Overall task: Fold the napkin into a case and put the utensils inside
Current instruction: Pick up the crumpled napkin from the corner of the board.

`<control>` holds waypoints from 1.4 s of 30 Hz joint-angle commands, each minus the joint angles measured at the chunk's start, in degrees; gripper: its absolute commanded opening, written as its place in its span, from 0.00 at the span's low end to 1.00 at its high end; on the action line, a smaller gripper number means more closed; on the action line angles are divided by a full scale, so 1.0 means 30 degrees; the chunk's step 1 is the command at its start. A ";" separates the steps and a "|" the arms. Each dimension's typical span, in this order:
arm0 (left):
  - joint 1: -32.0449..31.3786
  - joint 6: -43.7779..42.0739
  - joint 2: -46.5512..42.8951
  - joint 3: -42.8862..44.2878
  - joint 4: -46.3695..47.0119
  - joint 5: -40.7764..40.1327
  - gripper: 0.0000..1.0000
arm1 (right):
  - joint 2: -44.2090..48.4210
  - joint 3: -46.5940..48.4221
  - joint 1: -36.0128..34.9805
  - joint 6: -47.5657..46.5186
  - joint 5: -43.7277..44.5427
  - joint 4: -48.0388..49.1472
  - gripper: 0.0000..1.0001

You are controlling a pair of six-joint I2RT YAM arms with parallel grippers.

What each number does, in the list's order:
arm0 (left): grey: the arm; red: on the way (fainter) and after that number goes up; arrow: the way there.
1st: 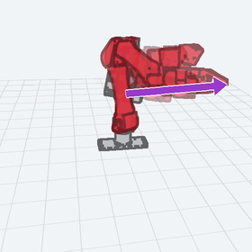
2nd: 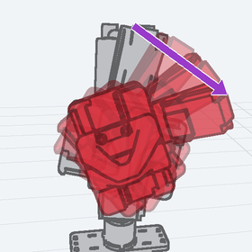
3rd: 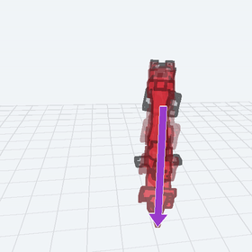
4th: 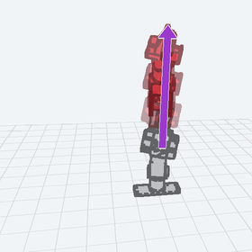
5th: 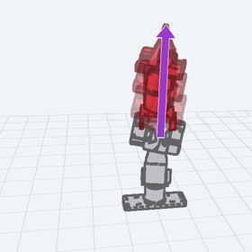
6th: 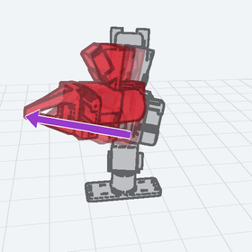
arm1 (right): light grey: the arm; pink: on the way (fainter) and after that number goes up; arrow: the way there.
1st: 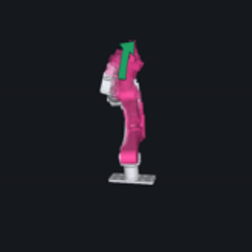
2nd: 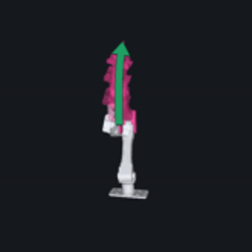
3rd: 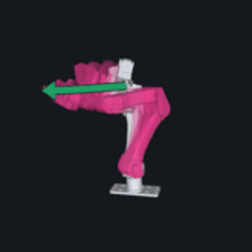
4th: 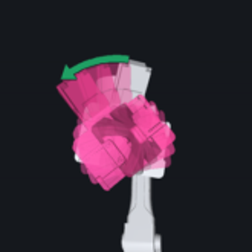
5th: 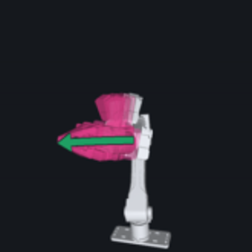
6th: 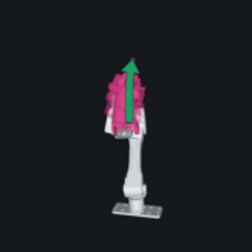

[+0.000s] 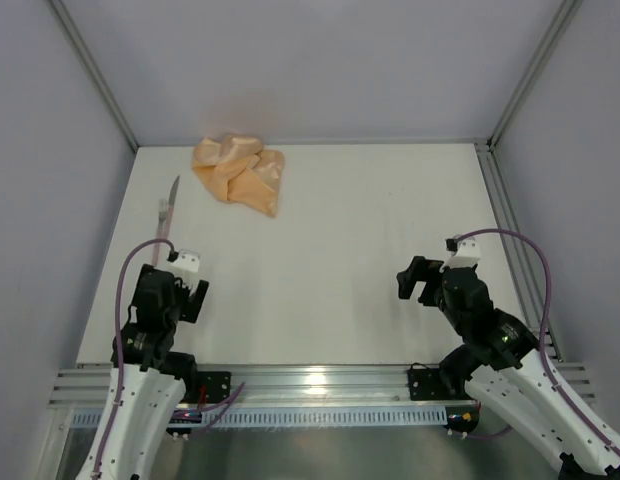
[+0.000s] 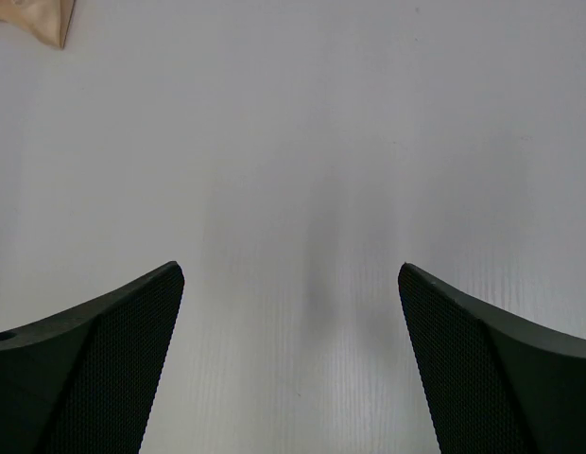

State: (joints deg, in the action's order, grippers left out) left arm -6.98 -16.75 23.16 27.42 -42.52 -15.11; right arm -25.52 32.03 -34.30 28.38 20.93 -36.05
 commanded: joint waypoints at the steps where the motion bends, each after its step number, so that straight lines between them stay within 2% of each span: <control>1: 0.0130 0.0397 0.0366 0.0030 0.1224 -0.1697 0.99 | -0.0107 0.0104 0.0068 0.0002 0.0289 0.0621 0.99; 3: 0.0130 0.0372 0.0629 0.0175 0.0965 -0.1061 0.99 | -0.0136 0.0133 0.0038 0.0031 0.0260 0.0592 0.99; 4: 0.0130 -0.0297 0.0804 0.0409 0.0265 0.1003 0.99 | -0.0108 0.0162 0.0038 0.0032 0.0231 0.0592 0.99; 5: 0.0130 -0.2189 0.1299 0.0672 -0.0438 0.1604 0.99 | -0.0136 0.0163 0.0038 0.0061 0.0144 0.0621 0.99; 8: 0.0101 -0.2443 0.3406 0.2893 -0.1905 0.4065 0.99 | -0.0340 0.0221 0.0039 0.0119 -0.0235 0.1001 0.99; 11: 0.0130 -0.2210 0.6216 0.7196 -0.3488 0.6234 0.99 | -0.0779 0.0250 0.0038 0.0236 -0.0734 0.1818 1.00; 12: 0.0101 -0.1570 0.8778 0.8368 -0.3782 0.7080 0.99 | -0.1216 0.0251 0.0038 0.0295 -0.1055 0.2054 0.99; 13: -0.0044 -0.1129 1.0167 1.0758 -0.3988 0.7321 0.99 | -0.1540 0.0309 0.0067 0.0324 -0.1203 0.2376 0.99; 14: -0.0219 -0.0690 1.1515 1.1884 -0.4309 0.7439 0.95 | -0.1862 0.0396 0.0039 0.0412 -0.1408 0.2959 0.99; 15: -0.0540 -0.0279 1.4139 1.2910 -0.4283 0.6976 0.89 | -0.2619 0.0542 0.0038 0.0471 -0.1787 0.3255 0.99; 16: -0.0978 0.0479 1.5355 1.4574 -0.4138 0.6479 0.87 | -0.3033 0.0602 0.0038 0.0442 -0.1993 0.3577 0.99; 17: -0.2085 0.0690 1.6498 1.5258 -0.3411 0.6097 0.87 | -0.3472 0.0689 0.0067 0.0413 -0.2112 0.4015 1.00; 18: -0.2647 0.0779 1.8569 1.5844 -0.2882 0.5252 0.87 | -0.4288 0.0893 0.0039 0.0384 -0.2316 0.4194 0.99; 21: -0.4319 0.1219 2.2292 1.7954 -0.0742 0.3900 0.88 | -0.5435 0.1187 0.0038 0.0296 -0.2347 0.4605 0.99; 27: -0.4938 0.3502 2.7781 2.2290 0.1660 0.4130 0.88 | -0.7605 0.1042 0.0067 0.0033 -0.2465 0.5600 0.99; 31: -0.4938 0.4148 3.2111 2.5336 0.1957 0.3225 0.86 | -0.8951 0.1071 0.0038 -0.0231 -0.2289 0.6098 1.00; 33: -0.4938 0.4178 3.3320 2.7002 0.1841 0.2988 0.82 | -0.9276 0.1101 0.0038 -0.0319 -0.2289 0.6245 0.99; 38: -0.4938 0.4237 3.5782 2.8623 0.1840 0.2054 0.68 | -0.9892 0.1041 0.0038 -0.0554 -0.1821 0.6510 0.99; 42: -0.4938 0.4178 3.5992 2.8595 0.2191 0.2019 0.44 | -1.0185 0.1041 0.0038 -0.0759 -0.1644 0.6656 0.99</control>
State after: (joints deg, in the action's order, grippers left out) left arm -22.00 -4.78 131.79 111.09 -38.00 -7.57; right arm -55.70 33.12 -34.28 27.09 14.31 -19.14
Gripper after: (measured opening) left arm 0.477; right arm 0.994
